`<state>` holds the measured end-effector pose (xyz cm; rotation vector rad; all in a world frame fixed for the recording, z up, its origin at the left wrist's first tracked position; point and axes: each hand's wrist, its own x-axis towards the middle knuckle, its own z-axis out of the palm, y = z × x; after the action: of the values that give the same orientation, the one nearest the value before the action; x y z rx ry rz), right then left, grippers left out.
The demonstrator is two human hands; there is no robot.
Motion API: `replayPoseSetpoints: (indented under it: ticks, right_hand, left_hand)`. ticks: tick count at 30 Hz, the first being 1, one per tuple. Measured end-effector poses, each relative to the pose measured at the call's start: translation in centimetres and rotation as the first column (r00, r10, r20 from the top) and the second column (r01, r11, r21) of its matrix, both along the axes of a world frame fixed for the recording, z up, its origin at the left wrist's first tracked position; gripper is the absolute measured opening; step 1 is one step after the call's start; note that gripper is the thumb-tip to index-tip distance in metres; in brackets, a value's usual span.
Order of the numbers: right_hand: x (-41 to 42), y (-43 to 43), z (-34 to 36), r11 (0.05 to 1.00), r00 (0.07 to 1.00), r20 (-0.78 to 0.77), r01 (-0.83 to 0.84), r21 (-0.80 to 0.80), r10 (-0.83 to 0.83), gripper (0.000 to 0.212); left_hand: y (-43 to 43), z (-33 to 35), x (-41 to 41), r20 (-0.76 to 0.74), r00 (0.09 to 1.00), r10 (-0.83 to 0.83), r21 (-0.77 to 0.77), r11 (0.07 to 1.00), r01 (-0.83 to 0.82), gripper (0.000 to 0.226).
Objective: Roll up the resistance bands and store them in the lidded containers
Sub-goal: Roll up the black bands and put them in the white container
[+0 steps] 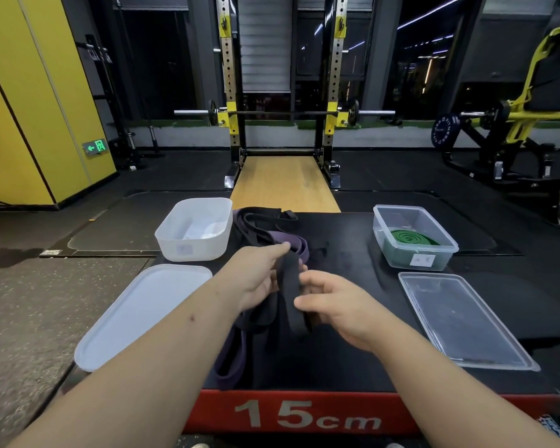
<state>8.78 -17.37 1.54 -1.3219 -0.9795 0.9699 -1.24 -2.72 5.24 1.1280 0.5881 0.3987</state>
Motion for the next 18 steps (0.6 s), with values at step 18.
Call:
replayPoseSetpoints:
  ticks: [18]
  right_hand:
    - [7.2, 6.1, 1.4, 0.957, 0.859, -0.426, 0.234, -0.17, -0.285, 0.033]
  left_hand:
    - [-1.4, -5.0, 3.1, 0.011, 0.961, -0.276, 0.089, 0.958, 0.274, 0.041]
